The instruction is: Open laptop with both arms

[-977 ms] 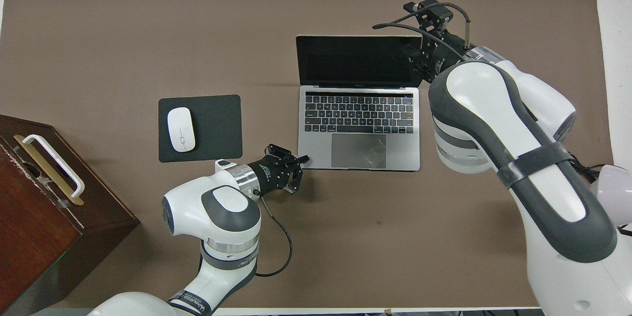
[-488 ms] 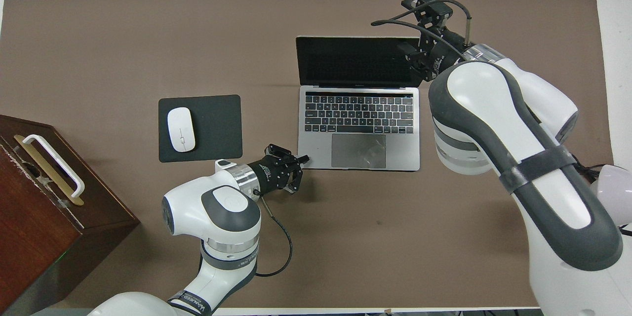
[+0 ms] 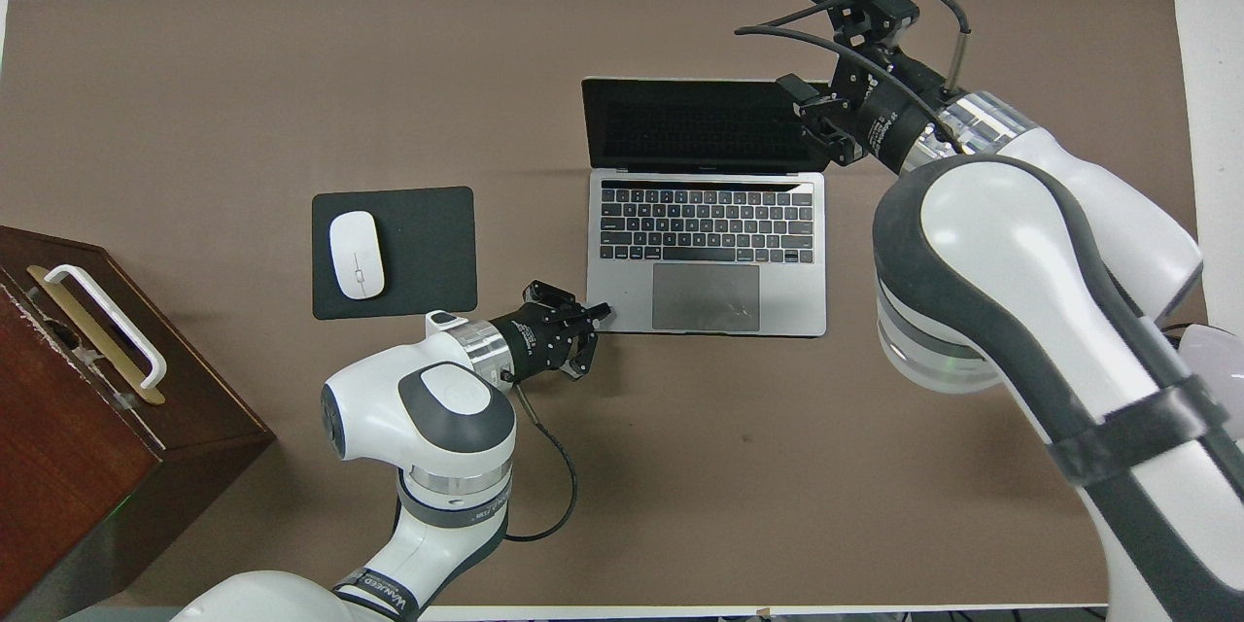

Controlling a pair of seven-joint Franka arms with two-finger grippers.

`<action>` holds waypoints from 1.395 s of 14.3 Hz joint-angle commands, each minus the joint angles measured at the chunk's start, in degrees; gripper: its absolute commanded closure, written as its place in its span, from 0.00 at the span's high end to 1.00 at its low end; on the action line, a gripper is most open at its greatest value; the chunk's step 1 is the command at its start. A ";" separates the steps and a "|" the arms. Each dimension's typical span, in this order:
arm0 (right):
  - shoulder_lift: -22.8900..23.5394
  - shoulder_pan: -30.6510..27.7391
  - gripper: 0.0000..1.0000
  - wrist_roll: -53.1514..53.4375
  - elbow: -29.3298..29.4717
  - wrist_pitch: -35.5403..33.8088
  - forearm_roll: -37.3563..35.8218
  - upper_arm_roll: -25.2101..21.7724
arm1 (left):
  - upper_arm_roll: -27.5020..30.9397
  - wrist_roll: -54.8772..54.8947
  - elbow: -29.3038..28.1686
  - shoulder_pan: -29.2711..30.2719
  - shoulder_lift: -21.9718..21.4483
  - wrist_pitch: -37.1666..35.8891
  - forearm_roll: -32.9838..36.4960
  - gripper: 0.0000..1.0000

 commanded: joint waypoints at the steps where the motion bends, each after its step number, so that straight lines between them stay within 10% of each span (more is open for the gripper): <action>1: -2.60 -0.19 1.00 1.45 -2.37 -2.55 -1.54 -0.36 | 0.67 0.90 2.61 -0.46 1.30 1.35 1.37 0.00; 20: -5.49 -22.42 1.00 -7.67 9.85 -52.28 -60.76 -0.63 | 1.28 7.23 9.99 11.67 -1.96 15.33 23.68 0.00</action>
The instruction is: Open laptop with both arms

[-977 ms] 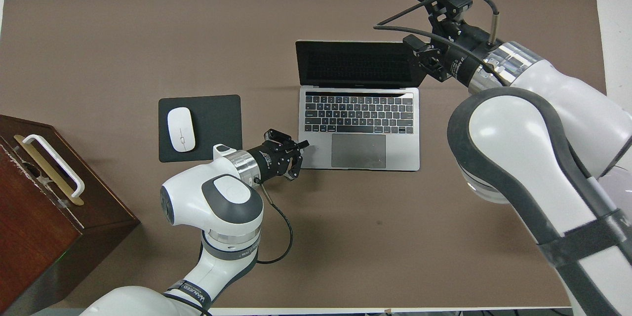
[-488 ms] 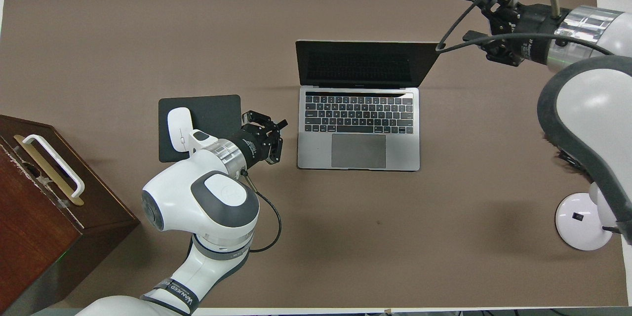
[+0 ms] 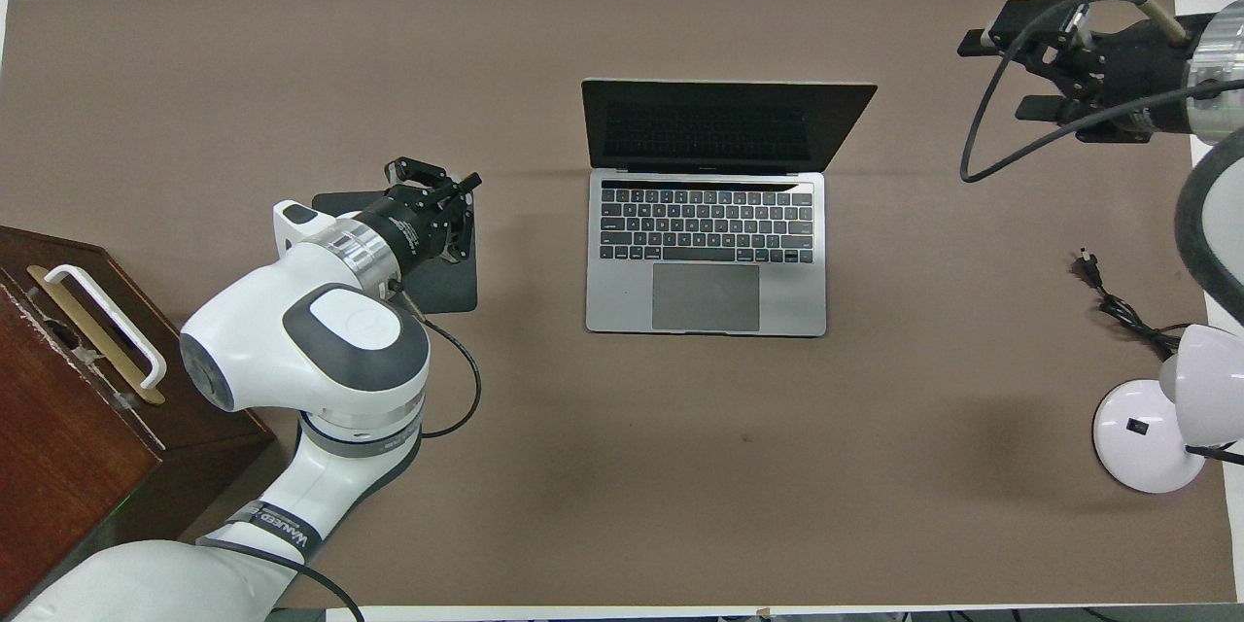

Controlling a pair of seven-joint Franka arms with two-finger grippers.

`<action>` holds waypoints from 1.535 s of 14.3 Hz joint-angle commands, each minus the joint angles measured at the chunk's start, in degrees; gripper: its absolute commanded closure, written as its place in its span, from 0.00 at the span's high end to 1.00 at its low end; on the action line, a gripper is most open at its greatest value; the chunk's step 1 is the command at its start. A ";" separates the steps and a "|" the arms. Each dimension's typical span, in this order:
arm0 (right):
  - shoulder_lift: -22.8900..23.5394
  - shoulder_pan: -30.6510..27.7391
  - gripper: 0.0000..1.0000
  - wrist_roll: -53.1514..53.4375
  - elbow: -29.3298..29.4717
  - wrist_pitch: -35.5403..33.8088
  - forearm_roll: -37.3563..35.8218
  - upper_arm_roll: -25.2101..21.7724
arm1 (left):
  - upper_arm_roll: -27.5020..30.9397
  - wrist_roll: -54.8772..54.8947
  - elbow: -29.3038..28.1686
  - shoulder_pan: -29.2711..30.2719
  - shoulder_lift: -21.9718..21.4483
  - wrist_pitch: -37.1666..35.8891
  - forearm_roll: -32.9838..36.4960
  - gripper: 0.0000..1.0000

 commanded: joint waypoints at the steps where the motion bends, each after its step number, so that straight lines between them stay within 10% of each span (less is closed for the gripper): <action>1: -2.38 -2.09 1.00 -5.45 0.56 -6.38 -6.04 0.57 | -0.40 0.46 3.51 2.50 1.66 0.19 7.00 0.00; 7: -7.13 -2.71 1.00 -8.62 0.47 -16.50 -20.20 0.83 | -0.49 0.63 7.73 9.35 2.55 -3.22 18.61 0.00; 22: -8.28 -2.01 1.00 -18.64 6.71 -31.80 -26.54 0.30 | 1.18 0.46 22.06 16.22 7.12 -16.77 46.30 0.00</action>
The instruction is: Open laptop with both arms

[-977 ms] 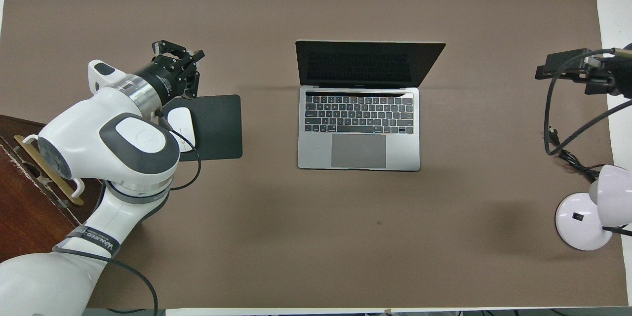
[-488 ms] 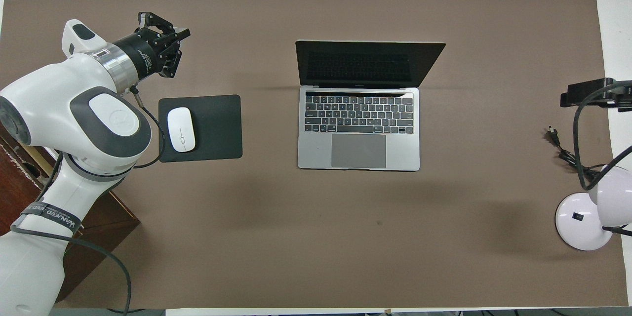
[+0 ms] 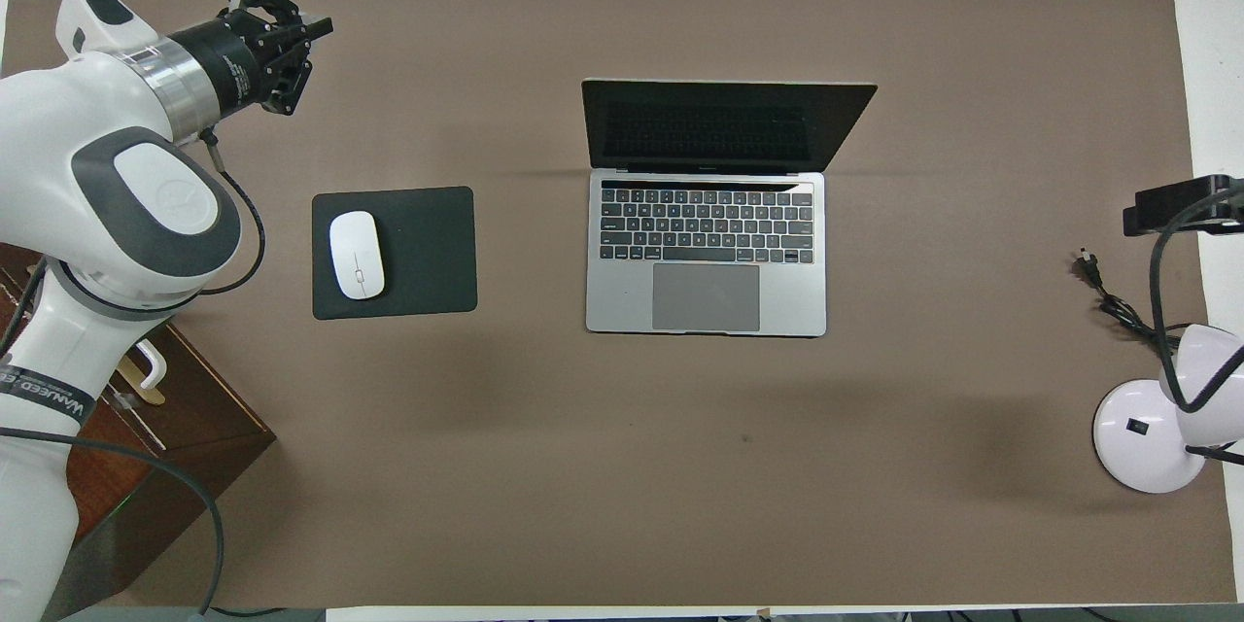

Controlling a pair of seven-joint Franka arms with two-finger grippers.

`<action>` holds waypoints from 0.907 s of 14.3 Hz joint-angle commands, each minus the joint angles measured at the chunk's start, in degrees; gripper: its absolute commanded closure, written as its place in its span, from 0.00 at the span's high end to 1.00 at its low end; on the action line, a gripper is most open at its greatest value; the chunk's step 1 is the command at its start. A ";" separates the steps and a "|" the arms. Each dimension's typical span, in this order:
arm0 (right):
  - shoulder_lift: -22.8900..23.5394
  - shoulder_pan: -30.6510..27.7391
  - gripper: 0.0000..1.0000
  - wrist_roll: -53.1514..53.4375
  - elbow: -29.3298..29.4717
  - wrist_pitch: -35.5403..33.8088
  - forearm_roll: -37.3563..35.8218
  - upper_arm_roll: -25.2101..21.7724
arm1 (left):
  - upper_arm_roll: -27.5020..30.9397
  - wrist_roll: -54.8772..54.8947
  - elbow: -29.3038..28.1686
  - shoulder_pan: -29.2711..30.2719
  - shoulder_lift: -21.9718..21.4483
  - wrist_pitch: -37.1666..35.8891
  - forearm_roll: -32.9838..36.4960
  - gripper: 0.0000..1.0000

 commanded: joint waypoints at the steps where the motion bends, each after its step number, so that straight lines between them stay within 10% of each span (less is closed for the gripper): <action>1: -0.04 -0.09 1.00 -1.41 1.43 -2.21 -1.12 0.16 | -0.12 0.32 3.43 0.81 1.85 -4.08 5.33 0.00; 13: -0.66 -4.93 1.00 -1.32 1.00 -2.74 -0.15 4.30 | -0.38 2.85 7.12 7.57 -8.77 -48.88 33.03 0.00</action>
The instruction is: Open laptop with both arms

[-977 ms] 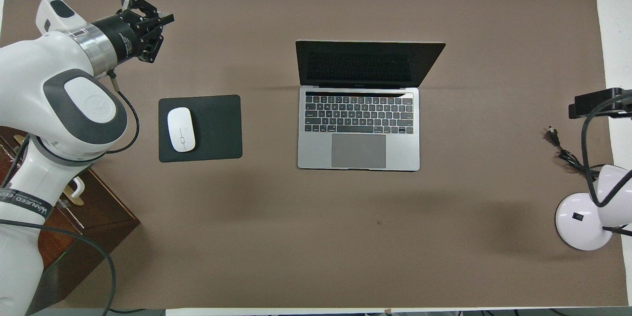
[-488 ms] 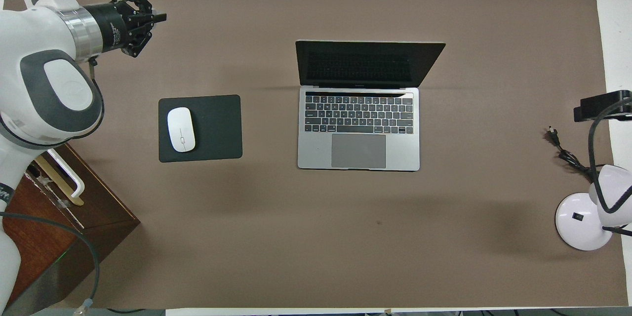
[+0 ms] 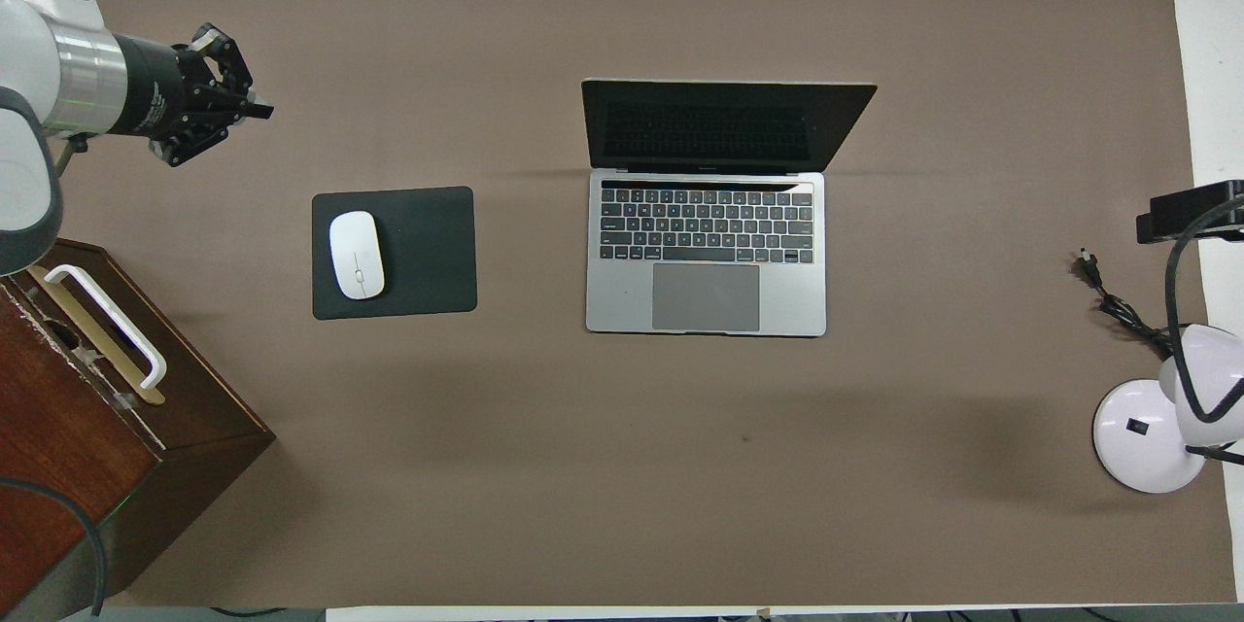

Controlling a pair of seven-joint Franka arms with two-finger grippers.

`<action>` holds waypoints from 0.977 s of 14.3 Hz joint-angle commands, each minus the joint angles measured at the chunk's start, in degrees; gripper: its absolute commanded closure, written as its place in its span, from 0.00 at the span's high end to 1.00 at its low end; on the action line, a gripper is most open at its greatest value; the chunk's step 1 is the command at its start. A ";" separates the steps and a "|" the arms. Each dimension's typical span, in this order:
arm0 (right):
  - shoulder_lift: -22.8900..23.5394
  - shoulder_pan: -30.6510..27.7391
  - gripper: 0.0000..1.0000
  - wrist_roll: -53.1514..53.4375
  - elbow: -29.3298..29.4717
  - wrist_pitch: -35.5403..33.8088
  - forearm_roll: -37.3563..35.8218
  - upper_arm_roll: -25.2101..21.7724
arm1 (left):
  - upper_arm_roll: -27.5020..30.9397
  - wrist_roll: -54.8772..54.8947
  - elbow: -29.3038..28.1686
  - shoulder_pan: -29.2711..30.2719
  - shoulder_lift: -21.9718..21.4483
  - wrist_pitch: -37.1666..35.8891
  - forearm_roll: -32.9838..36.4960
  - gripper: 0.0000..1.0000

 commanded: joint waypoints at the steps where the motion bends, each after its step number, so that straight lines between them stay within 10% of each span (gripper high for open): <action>1: -0.68 -1.66 1.00 -1.25 -0.06 -0.98 -0.15 1.67 | -0.81 6.58 -1.21 1.89 -4.63 -11.36 3.60 0.00; 10: -0.68 -1.21 1.00 -0.73 -1.38 -0.09 -0.06 1.14 | -5.38 25.43 -2.09 6.82 -11.41 -30.73 10.38 0.02; 13: -0.85 -1.21 1.00 -0.11 -1.82 -0.62 0.37 1.23 | -5.47 25.69 -4.37 6.73 -12.20 -30.74 10.38 0.42; 14: -0.85 -1.21 1.00 -0.02 -1.73 -0.89 0.90 1.23 | -5.47 25.35 -4.55 6.64 -12.47 -30.57 10.29 0.90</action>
